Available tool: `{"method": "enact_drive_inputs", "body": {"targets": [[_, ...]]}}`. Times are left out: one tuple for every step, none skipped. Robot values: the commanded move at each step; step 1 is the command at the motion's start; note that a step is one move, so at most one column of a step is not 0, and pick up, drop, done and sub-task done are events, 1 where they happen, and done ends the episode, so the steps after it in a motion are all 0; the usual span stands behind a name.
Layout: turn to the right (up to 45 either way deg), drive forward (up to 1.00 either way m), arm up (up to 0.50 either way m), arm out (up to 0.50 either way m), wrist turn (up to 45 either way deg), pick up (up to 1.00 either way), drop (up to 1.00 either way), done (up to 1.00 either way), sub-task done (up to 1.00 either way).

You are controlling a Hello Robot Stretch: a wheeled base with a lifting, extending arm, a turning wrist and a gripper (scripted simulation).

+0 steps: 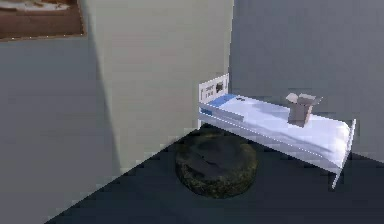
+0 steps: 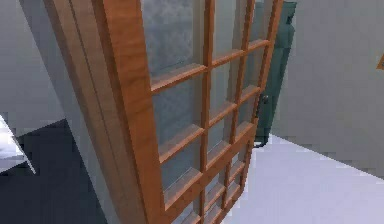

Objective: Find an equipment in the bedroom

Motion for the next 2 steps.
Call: {"method": "enact_drive_inputs", "body": {"targets": [[6.0, 0.0, 0.0, 0.0, 0.0, 0.0, 0.0, 0.0, 0.0], [0.0, 0.3, 0.0, 0.0, 0.0, 0.0, 0.0, 0.0, 0.0]]}}
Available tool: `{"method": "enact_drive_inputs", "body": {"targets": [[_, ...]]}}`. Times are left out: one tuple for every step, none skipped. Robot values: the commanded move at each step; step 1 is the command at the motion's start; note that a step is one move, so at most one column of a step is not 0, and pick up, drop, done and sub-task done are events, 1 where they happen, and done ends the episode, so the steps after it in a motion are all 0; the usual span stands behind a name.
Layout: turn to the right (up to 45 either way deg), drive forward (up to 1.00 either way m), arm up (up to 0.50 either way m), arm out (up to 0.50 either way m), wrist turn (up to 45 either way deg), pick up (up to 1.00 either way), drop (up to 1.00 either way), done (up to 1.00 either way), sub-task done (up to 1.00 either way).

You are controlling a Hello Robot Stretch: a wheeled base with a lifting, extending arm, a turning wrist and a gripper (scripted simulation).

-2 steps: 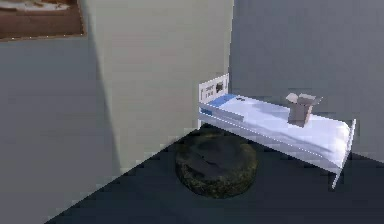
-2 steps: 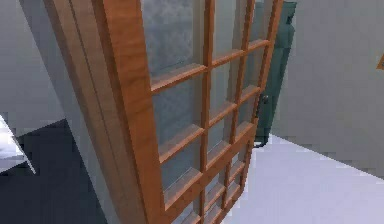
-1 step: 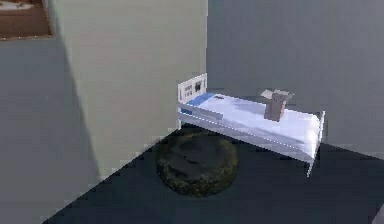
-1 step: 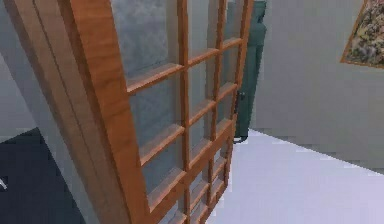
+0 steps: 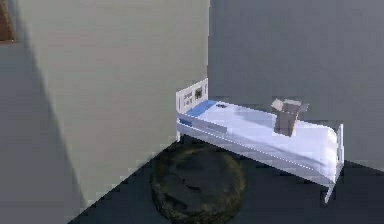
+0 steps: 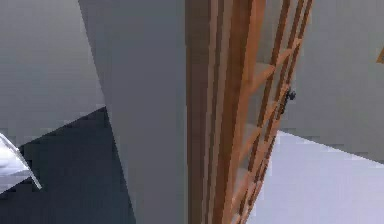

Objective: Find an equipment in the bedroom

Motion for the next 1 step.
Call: {"method": "enact_drive_inputs", "body": {"targets": [[39.0, 0.0, 0.0, 0.0, 0.0, 0.0, 0.0, 0.0, 0.0]]}}
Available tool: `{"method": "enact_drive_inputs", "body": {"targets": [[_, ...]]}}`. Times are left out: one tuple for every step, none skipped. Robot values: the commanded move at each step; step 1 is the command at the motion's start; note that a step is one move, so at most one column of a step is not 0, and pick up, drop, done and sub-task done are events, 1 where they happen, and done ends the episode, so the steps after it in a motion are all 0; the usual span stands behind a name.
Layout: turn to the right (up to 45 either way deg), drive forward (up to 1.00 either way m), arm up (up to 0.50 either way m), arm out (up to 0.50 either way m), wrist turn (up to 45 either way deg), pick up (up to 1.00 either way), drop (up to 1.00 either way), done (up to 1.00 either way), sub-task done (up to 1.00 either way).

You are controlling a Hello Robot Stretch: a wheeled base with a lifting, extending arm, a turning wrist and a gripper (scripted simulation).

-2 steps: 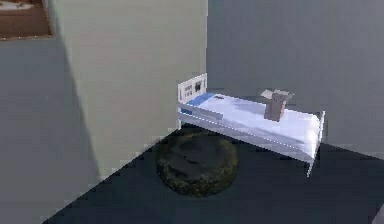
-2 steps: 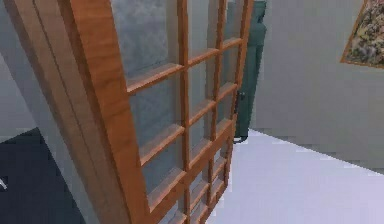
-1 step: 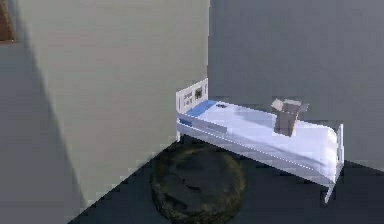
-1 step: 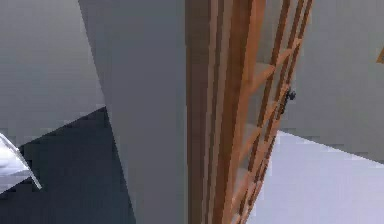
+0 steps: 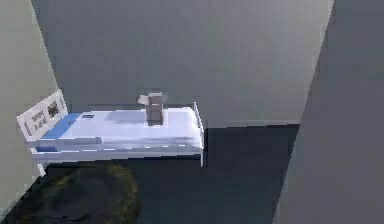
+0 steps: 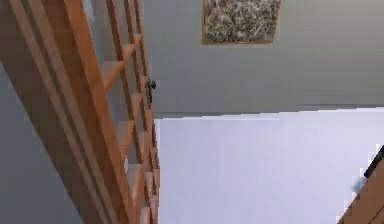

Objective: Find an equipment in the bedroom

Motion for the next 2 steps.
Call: {"method": "enact_drive_inputs", "body": {"targets": [[0.0, 0.8, 0.0, 0.0, 0.0, 0.0, 0.0, 0.0, 0.0], [45.0, 0.0, 0.0, 0.0, 0.0, 0.0, 0.0, 0.0, 0.0]]}}
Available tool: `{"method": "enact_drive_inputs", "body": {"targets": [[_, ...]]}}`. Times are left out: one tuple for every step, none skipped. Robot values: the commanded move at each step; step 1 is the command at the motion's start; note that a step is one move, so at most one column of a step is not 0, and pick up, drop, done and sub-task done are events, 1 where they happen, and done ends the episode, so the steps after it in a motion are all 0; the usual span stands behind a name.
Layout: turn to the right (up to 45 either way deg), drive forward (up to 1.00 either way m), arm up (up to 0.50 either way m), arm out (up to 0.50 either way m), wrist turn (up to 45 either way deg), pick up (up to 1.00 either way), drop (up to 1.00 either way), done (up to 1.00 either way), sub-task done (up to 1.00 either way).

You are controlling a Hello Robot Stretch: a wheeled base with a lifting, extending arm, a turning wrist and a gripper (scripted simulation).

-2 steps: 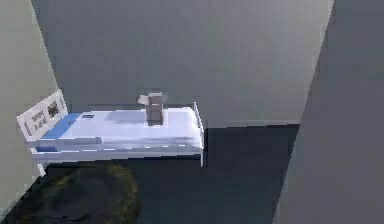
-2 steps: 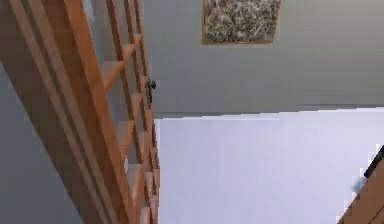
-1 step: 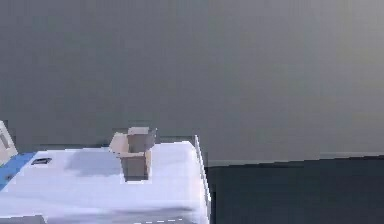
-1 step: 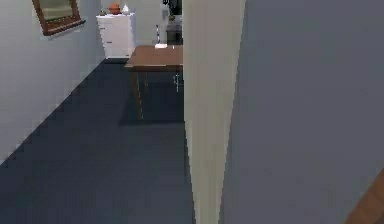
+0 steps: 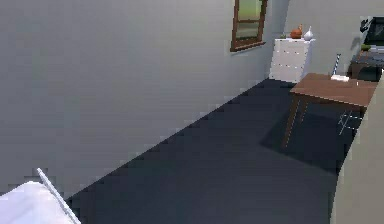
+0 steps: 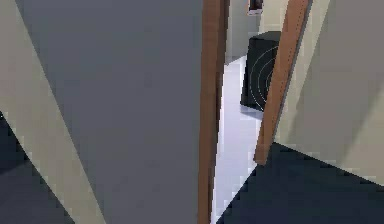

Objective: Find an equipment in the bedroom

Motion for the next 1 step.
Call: {"method": "enact_drive_inputs", "body": {"targets": [[9.0, 0.0, 0.0, 0.0, 0.0, 0.0, 0.0, 0.0, 0.0]]}}
